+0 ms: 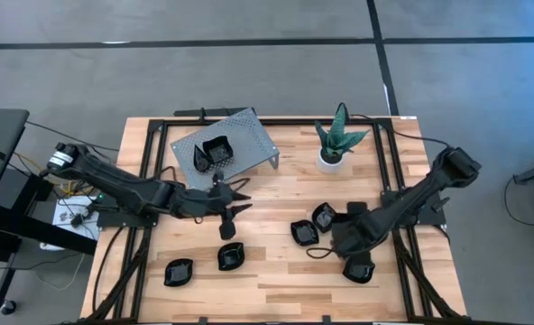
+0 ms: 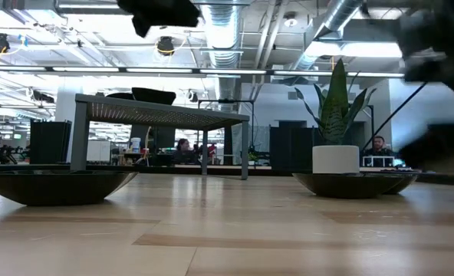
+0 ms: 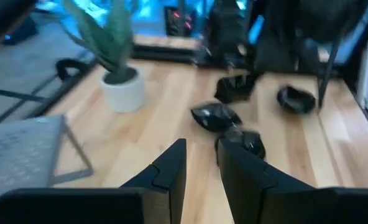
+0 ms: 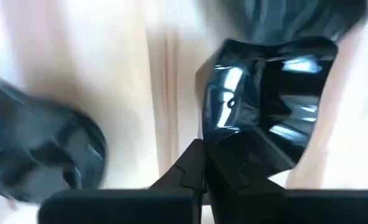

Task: Pick & Place Mini shaped plates
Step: Stack the black distorted square plate on the black distorted square plate on the shelf, then put the black leaf-shaped plate on the shelf

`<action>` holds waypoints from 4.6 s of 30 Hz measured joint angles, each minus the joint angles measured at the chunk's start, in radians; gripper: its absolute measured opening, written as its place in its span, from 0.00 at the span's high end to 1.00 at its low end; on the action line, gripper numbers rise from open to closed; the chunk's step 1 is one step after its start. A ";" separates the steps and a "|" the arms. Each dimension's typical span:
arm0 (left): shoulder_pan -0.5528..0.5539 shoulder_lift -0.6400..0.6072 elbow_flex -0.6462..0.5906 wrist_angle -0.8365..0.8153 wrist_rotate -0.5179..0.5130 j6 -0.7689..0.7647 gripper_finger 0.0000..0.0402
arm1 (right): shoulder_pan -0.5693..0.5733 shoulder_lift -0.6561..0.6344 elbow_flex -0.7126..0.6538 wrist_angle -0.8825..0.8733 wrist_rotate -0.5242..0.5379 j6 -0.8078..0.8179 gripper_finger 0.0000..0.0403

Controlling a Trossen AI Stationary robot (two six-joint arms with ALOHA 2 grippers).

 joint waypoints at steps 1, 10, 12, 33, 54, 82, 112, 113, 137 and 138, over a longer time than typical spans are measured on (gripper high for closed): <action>0.001 0.018 -0.001 0.008 0.036 0.015 0.76 | -0.003 -0.007 0.032 0.004 0.031 -0.029 0.99; -0.005 0.262 -0.001 0.362 0.324 0.379 0.76 | -0.018 -0.038 0.163 0.275 0.144 -0.599 1.00; 0.006 0.303 -0.001 0.444 0.326 0.440 0.76 | -0.038 -0.027 0.163 0.377 0.090 -0.679 0.99; 0.113 0.430 -0.001 0.524 0.535 0.340 0.56 | -0.289 0.017 0.164 0.540 -0.151 -1.031 0.99; 0.139 0.430 -0.001 0.511 0.650 0.333 0.98 | -0.348 0.017 0.164 0.594 -0.146 -1.088 0.81; 0.204 0.018 0.070 0.060 0.266 0.335 0.98 | -0.055 -0.270 0.490 -0.075 0.378 -0.575 0.62; 0.558 -0.161 -0.002 -0.505 0.189 0.179 0.96 | -0.166 -0.736 -0.431 0.992 0.378 -0.860 0.63; 0.558 -0.160 -0.005 -0.505 0.179 0.179 0.96 | -0.166 -0.736 -0.431 0.992 0.378 -0.865 0.63; 0.252 -0.106 -0.004 0.000 0.256 0.147 0.75 | -0.166 -0.717 -0.431 1.036 0.375 -0.733 0.63; 0.219 -0.093 -0.004 0.016 0.269 0.140 0.75 | -0.166 -0.705 -0.431 1.033 0.363 -0.726 0.64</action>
